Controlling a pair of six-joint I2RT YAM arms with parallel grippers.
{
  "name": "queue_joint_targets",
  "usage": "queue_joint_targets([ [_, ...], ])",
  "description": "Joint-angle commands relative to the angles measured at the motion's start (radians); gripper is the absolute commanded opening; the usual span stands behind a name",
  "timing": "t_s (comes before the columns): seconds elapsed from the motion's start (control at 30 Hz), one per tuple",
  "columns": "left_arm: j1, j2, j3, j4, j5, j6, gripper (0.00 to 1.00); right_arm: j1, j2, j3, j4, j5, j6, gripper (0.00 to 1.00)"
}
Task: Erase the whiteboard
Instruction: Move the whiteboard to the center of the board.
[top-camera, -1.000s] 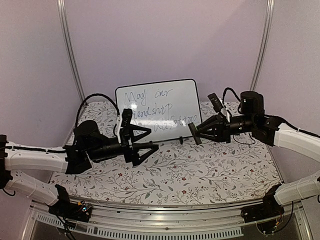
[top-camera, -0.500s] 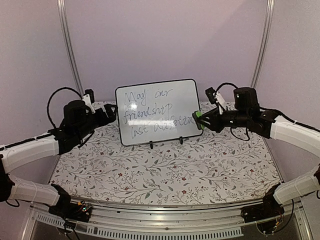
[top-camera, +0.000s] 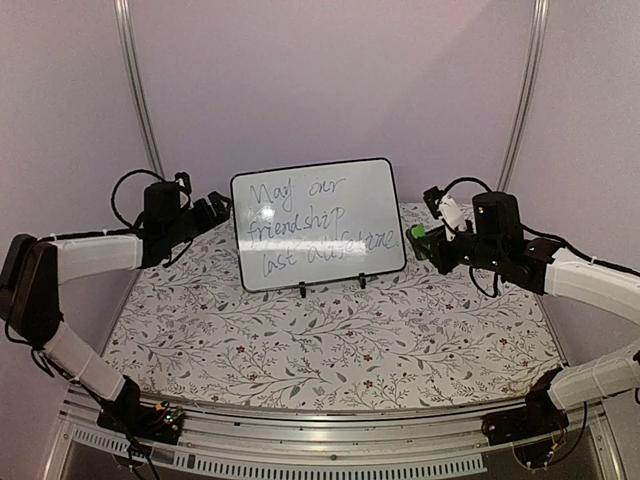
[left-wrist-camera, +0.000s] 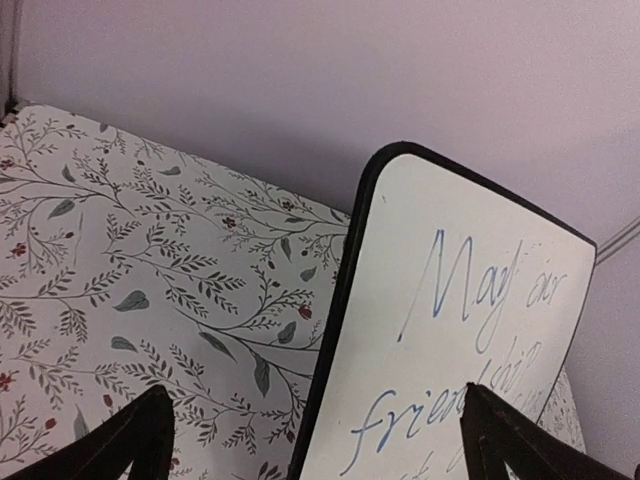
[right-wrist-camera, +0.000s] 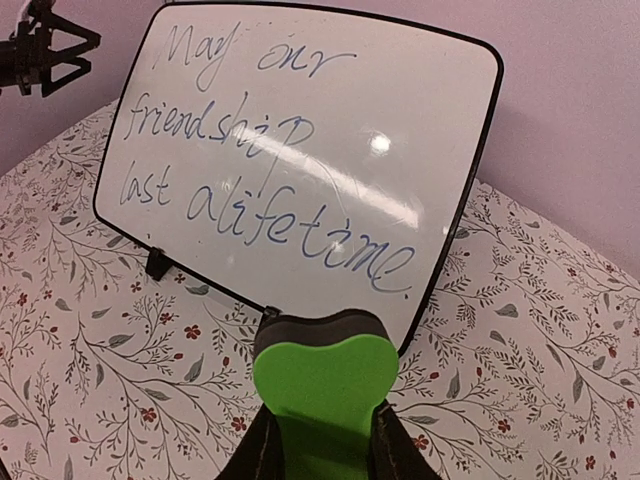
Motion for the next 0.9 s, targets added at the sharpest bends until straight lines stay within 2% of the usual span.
queue_joint_targets([
  [0.0, 0.087, 0.131, 0.004, 0.243, 0.399, 0.008, 1.0, 0.007, 0.007, 0.041, -0.016, 0.055, -0.005, 0.26],
  [0.07, 0.125, 0.179, -0.025, 0.413, 0.553, -0.04, 1.0, 0.008, 0.006, 0.044, -0.027, 0.055, -0.002, 0.26],
  [0.13, 0.146, 0.212, -0.041, 0.535, 0.614, -0.055, 1.0, 0.007, 0.002, 0.046, -0.035, 0.054, 0.0, 0.26],
  [0.27, 0.145, 0.276, -0.014, 0.556, 0.646, -0.007, 1.0, 0.008, -0.002, 0.05, -0.045, 0.04, -0.001, 0.26],
  [0.53, 0.152, 0.391, 0.023, 0.653, 0.722, -0.009, 0.99, 0.008, 0.002, 0.055, -0.056, 0.028, 0.0, 0.27],
  [0.67, 0.163, 0.43, 0.028, 0.735, 0.744, -0.034, 0.92, 0.008, 0.004, 0.054, -0.066, 0.027, 0.0, 0.27],
  [0.87, 0.167, 0.468, -0.002, 0.865, 0.79, -0.085, 0.72, 0.008, 0.001, 0.055, -0.07, 0.027, 0.003, 0.28],
])
